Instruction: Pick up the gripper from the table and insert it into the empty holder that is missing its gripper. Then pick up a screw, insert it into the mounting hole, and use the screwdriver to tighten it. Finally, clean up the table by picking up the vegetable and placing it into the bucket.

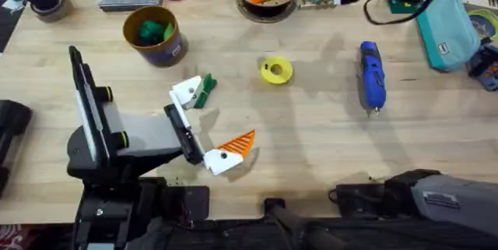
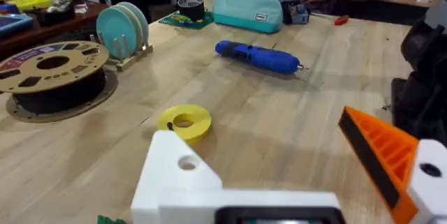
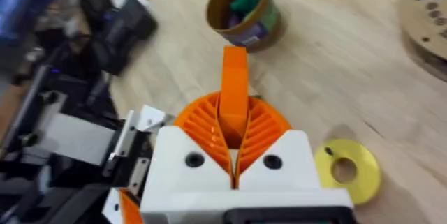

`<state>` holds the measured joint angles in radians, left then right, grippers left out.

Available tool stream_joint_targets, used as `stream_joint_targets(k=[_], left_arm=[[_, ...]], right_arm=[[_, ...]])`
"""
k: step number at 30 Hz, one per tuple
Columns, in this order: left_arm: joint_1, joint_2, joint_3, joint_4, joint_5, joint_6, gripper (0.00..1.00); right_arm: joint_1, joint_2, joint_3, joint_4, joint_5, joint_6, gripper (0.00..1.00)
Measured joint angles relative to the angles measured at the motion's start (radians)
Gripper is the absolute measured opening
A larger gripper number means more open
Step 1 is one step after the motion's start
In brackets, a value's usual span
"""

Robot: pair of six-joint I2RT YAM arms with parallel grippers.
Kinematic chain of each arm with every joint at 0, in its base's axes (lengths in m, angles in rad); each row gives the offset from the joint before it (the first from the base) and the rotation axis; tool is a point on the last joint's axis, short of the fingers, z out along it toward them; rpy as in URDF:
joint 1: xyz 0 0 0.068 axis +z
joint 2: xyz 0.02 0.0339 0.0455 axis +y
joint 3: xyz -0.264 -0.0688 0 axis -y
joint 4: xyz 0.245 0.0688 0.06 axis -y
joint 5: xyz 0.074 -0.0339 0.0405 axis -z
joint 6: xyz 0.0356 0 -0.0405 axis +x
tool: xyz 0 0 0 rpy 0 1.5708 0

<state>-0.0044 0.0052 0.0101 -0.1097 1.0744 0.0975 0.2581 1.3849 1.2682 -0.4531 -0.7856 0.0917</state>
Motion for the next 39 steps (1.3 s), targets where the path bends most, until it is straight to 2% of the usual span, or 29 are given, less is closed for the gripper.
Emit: stream_joint_targets(k=[4, 10, 16, 21, 24, 28, 39], left_arm=[[0.0, 0.0, 0.0, 0.0, 0.0, 0.0, 0.992], [0.0, 0.0, 0.0, 0.0, 0.003, 0.0, 0.992], [0.0, 0.0, 0.0, -0.001, 0.003, 0.0, 0.992], [0.0, 0.0, 0.0, -0.001, 0.003, 0.0, 0.99], [0.0, 0.0, 0.0, -0.001, 0.003, 0.0, 0.99], [0.0, 0.0, 0.0, -0.001, 0.003, 0.0, 0.99], [0.0, 0.0, 0.0, -0.001, 0.003, 0.0, 0.99]], right_arm=[[-0.046, 0.0, -0.137, 0.247, -0.17, 0.122, 0.01], [-0.107, 0.0, -0.333, 0.641, -0.364, 0.354, 0.01], [-0.132, 0.006, -0.489, 1.07, -0.478, 0.628, 0.01], [-0.132, 0.072, -0.572, 1.389, -0.563, 0.866, 0.01], [-0.132, 0.135, -0.59, 1.464, -0.61, 0.981, 0.01], [-0.125, 0.221, -0.593, 1.487, -0.67, 1.071, 0.01], [-0.003, 0.361, -0.593, 1.516, -0.738, 1.129, 0.01]])
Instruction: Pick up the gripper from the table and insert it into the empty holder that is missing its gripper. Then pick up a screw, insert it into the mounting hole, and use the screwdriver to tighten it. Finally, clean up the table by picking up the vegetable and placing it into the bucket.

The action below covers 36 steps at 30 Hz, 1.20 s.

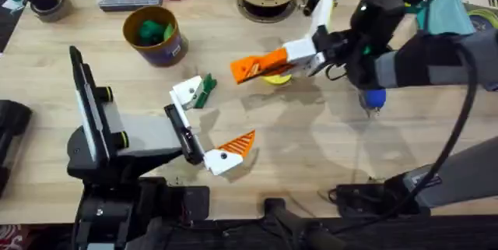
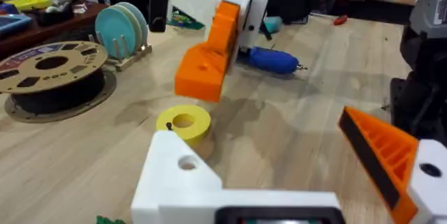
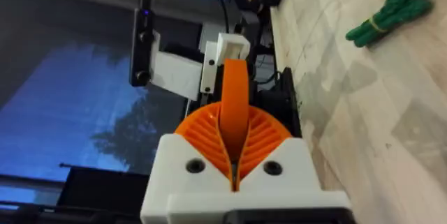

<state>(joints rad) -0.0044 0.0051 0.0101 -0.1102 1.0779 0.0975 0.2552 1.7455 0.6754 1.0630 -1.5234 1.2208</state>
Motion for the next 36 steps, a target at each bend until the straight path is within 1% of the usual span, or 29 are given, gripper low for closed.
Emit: stream_joint_targets(k=[6, 11, 15, 21, 28, 36], left_arm=[[0.0, 0.0, 0.0, 0.0, 0.0, 0.0, 0.991], [0.0, 0.0, 0.0, 0.0, 0.0, 0.0, 0.992], [0.0, 0.0, 0.0, 0.0, 0.0, 0.0, 0.992], [0.0, 0.0, 0.0, 0.0, 0.0, 0.0, 0.992], [0.0, 0.0, 0.0, 0.0, 0.0, 0.0, 0.992], [0.0, 0.0, 0.0, 0.0, 0.0, 0.0, 0.992]], right_arm=[[0.071, 0.012, 0.0, 0.044, 0.0, 0.01, 0.01], [0.108, 0.012, 0.0, 0.112, 0.0, 0.034, 0.01], [0.135, 0.012, 0.0, 0.121, 0.006, 0.052, 0.01], [0.142, 0.02, -0.002, 0.133, 0.011, 0.061, 0.01], [0.148, 0.048, -0.051, 0.19, 0.034, 0.063, 0.01], [0.159, 0.048, -0.051, 0.202, 0.075, 0.063, 0.01]])
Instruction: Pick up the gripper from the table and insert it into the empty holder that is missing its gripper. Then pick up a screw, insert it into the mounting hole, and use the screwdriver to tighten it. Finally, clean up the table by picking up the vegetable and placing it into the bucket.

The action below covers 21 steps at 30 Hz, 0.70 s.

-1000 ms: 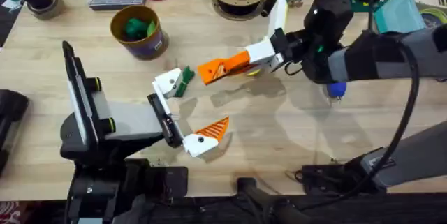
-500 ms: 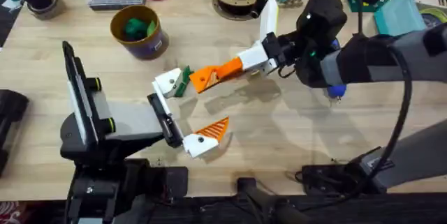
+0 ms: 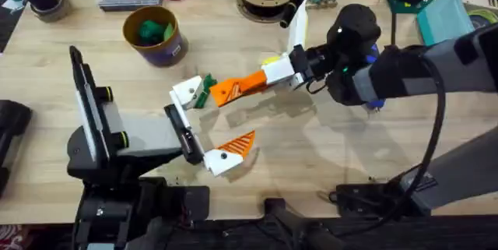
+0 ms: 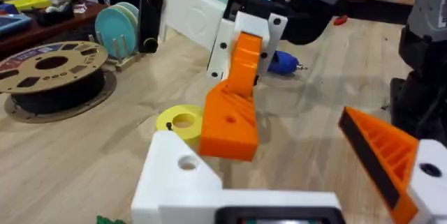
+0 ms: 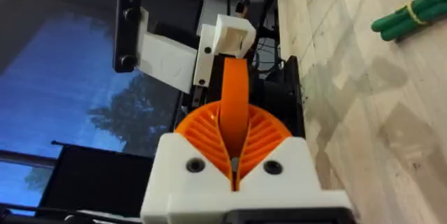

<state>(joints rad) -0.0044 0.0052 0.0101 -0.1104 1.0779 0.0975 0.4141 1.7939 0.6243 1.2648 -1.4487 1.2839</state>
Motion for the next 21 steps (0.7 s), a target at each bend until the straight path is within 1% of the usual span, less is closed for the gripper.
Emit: stream_joint_targets(k=[8, 9, 12, 15, 21], left_arm=[[0.0, 0.0, 0.0, 0.0, 0.0, 0.0, 0.99], [0.0, 0.0, 0.0, 0.0, 0.0, 0.0, 0.99], [0.0, 0.0, 0.0, 0.0, 0.0, 0.0, 0.99], [0.0, 0.0, 0.0, 0.0, 0.0, 0.0, 0.99], [0.0, 0.0, 0.0, 0.0, 0.0, 0.0, 0.99]], right_arm=[[0.005, 0.0, -0.004, 0.014, 0.031, -0.002, 0.01], [0.005, 0.0, -0.044, 0.08, 0.058, -0.004, 0.01], [0.005, 0.0, -0.094, 0.158, 0.079, 0.006, 0.01], [0.005, 0.0, -0.115, 0.173, 0.092, 0.027, 0.01], [0.005, 0.0, -0.117, 0.188, 0.102, 0.099, 0.01]])
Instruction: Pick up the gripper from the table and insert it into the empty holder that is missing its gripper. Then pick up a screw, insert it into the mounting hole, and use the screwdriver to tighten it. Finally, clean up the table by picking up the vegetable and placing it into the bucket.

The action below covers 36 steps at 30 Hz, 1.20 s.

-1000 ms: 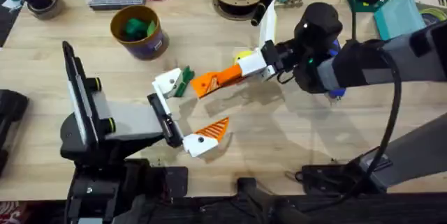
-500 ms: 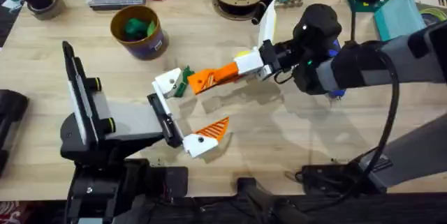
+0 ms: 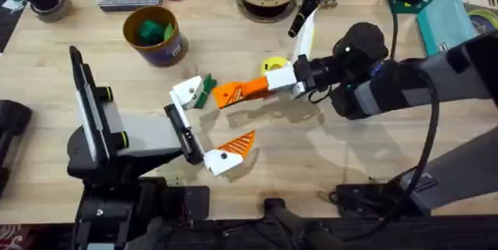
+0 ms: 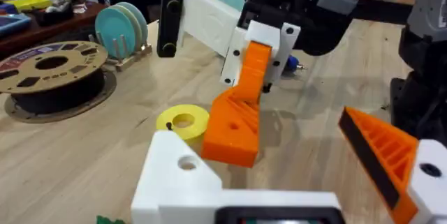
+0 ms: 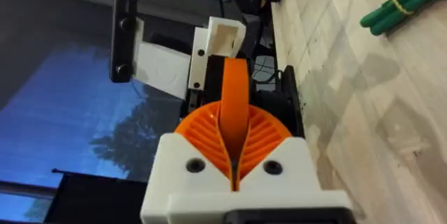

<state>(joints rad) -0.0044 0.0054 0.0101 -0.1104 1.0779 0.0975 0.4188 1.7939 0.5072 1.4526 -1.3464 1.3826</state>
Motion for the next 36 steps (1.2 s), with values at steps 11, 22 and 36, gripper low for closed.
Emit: stream_joint_targets(k=[11, 22, 36], left_arm=[[0.0, 0.0, 0.0, 0.0, 0.0, 0.0, 0.99], [0.0, 0.0, 0.0, 0.0, 0.0, 0.0, 0.989], [0.0, 0.0, 0.0, 0.0, 0.0, 0.0, 0.99]], right_arm=[[0.029, 0.0, 0.0, 0.044, 0.0, 0.044, 0.01], [0.052, 0.0, 0.02, 0.044, 0.005, 0.064, 0.01], [0.059, 0.0, 0.032, 0.028, 0.015, 0.083, 0.01]])
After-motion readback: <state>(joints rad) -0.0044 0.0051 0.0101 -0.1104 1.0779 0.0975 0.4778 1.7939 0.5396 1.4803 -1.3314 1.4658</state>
